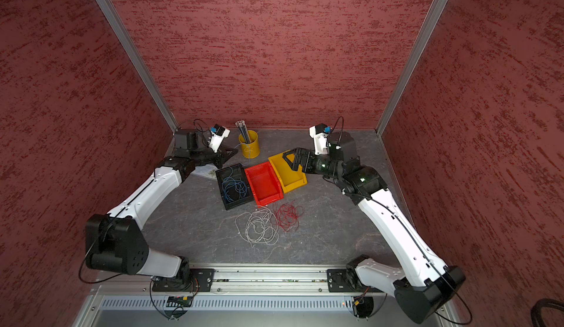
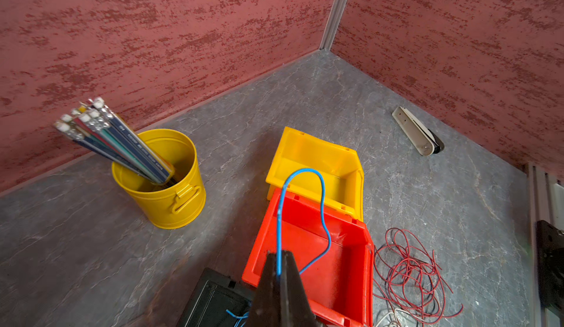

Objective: Untangle and sort cables by color
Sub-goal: Place the cable in the bin.

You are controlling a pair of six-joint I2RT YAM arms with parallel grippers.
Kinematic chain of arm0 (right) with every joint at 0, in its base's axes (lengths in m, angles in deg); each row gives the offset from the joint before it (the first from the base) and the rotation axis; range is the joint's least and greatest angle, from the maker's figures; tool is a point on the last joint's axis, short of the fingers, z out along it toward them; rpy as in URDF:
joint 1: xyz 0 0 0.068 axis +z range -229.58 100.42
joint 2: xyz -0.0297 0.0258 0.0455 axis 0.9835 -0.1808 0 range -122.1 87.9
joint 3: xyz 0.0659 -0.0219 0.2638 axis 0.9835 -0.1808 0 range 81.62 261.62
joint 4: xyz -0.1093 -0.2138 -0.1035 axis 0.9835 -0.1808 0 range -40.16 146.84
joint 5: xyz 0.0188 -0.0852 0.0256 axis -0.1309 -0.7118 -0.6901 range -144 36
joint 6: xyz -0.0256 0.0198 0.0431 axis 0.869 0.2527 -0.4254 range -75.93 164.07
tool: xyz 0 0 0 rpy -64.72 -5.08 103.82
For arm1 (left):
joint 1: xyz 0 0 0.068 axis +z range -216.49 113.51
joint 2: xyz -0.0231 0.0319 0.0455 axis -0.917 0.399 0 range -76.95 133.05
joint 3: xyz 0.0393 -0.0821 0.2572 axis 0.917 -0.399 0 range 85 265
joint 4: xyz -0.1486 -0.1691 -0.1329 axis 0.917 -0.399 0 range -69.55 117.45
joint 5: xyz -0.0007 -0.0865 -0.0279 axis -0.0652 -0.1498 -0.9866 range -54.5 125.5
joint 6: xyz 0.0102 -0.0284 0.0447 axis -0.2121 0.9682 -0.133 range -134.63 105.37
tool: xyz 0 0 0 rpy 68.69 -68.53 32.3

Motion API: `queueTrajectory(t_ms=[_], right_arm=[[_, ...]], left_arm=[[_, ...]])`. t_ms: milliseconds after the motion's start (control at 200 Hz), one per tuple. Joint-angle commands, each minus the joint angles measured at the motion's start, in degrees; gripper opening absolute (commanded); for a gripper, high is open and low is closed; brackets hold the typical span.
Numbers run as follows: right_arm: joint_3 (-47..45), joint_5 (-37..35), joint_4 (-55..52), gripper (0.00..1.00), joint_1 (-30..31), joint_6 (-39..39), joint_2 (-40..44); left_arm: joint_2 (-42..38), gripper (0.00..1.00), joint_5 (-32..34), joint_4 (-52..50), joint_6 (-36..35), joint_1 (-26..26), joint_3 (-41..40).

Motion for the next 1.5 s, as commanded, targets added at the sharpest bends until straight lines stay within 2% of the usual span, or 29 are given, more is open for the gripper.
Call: queueTrajectory(t_ms=[0, 170, 421, 626, 816, 1237, 1498], right_arm=[[-1.1, -1.4, -0.6, 0.98, -0.3, 0.9, 0.9], [-1.1, -0.9, -0.6, 0.98, -0.3, 1.1, 0.7], [-2.1, 0.7, 1.9, 0.98, -0.3, 0.0, -0.8], [-2.6, 1.4, 3.2, 0.98, -0.3, -0.8, -1.6], [-2.3, 1.5, 3.0, 0.98, -0.3, -0.8, -1.5], [-2.0, 1.3, 2.8, 0.98, -0.3, -0.8, -1.2], [-1.1, 0.4, 1.4, 0.98, -0.3, -0.1, -1.4]], left_arm=[[2.9, 0.0, -5.0, 6.6, 1.6, 0.6, -1.1], [5.8, 0.0, -4.7, 7.0, 3.5, 1.9, -3.4], [2.0, 0.0, 0.6, 7.7, 6.0, 5.0, -11.1], [1.4, 0.0, 4.7, 3.4, 5.6, 6.8, -12.2], [3.3, 0.0, 8.4, -0.7, 5.5, 6.2, -10.6], [10.9, 0.0, 19.3, -16.6, 1.2, 0.3, -1.9], [14.9, 0.0, 23.9, -21.5, 1.9, -1.1, 1.1]])
